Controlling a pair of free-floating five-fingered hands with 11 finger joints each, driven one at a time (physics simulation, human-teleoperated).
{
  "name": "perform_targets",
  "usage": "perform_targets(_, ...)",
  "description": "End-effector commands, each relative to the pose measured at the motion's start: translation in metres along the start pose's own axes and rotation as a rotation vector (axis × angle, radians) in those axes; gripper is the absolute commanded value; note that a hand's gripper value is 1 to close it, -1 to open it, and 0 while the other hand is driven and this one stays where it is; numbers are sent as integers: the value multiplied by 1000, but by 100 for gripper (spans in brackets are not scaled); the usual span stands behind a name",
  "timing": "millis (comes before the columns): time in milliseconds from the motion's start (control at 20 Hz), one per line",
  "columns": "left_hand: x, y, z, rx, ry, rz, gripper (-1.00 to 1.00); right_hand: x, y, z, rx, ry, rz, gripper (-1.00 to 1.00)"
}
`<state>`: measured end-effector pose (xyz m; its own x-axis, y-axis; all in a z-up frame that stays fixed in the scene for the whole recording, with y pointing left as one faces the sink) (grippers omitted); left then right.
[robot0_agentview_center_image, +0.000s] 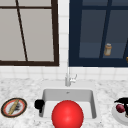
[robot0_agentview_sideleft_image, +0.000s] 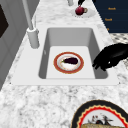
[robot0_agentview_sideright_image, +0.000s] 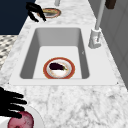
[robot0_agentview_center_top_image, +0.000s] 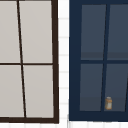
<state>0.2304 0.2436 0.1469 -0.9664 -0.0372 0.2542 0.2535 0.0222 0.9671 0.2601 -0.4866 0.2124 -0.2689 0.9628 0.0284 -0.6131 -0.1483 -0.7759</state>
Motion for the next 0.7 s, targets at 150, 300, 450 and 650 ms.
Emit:
perform_targets(150, 0, 0, 0, 0, 0, 0, 0, -7, 16, -14, 30, 71, -77, -100)
perform_targets(300, 0, 0, 0, 0, 0, 0, 0, -4, 24, -20, 45, 149, -91, -100)
perform_targets(450, 0, 0, 0, 0, 0, 0, 0, -4, 31, -24, 48, 208, -92, -100)
perform_targets(650, 0, 0, 0, 0, 0, 0, 0, 5, 26, -28, 40, 253, -83, -100)
